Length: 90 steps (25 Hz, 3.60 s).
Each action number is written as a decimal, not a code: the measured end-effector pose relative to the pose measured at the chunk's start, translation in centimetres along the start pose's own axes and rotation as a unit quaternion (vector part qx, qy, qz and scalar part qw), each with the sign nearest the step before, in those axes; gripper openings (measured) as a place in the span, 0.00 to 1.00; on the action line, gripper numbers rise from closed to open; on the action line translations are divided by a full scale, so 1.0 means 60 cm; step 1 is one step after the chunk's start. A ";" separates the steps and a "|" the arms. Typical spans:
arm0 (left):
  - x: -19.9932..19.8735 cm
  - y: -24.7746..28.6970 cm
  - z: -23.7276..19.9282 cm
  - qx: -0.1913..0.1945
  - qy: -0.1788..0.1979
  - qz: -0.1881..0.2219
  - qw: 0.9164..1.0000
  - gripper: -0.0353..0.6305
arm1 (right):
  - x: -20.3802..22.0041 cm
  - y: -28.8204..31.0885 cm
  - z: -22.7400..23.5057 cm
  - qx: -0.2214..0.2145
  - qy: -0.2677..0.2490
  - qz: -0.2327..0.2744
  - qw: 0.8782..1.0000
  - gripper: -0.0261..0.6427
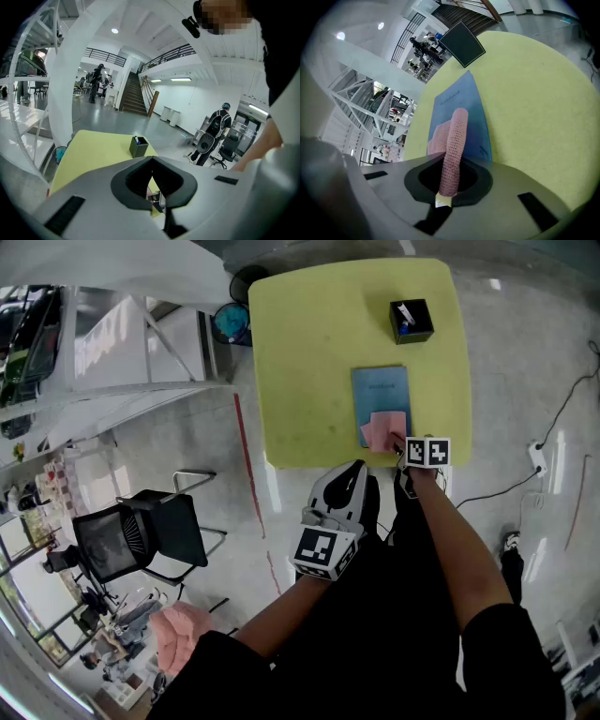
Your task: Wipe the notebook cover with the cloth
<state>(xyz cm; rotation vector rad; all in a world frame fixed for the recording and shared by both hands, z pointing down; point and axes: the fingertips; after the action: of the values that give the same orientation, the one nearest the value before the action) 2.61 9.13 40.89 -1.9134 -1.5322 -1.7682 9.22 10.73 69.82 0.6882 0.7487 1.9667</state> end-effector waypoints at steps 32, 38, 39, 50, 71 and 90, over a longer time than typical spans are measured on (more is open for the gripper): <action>-0.031 -0.034 0.083 -0.093 0.006 0.046 0.995 0.06 | -0.042 -0.169 0.055 -0.068 -0.015 0.024 0.997 0.09; -0.031 -0.103 0.093 -0.077 0.029 0.065 0.995 0.06 | -0.059 -0.319 -0.059 -0.081 -0.126 0.142 0.978 0.09; -0.027 -0.118 0.101 -0.072 0.034 0.071 0.994 0.06 | -0.051 -0.343 -0.079 -0.079 -0.144 0.159 0.973 0.09; 0.074 -0.383 0.206 -0.011 0.075 0.120 0.990 0.06 | 0.245 -0.516 -0.304 0.010 -0.225 0.301 0.927 0.09; 0.028 -0.679 0.301 -0.044 0.099 0.257 0.960 0.06 | 0.463 -0.712 -0.596 0.045 -0.349 0.377 0.856 0.09; 0.038 -0.670 0.321 -0.042 0.106 0.250 0.961 0.06 | 0.477 -0.746 -0.609 0.074 -0.384 0.381 0.838 0.09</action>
<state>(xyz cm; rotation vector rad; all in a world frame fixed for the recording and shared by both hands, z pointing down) -13.30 42.60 15.97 -1.8561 -0.8173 -1.7466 -5.26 46.06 17.89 1.9521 0.0984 2.0101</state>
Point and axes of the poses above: the fingertips, and each gripper's own axes: y forward along the fingers, z to its right, x out of its underside, and after that the axes turned 1 degree about -z, right-handed
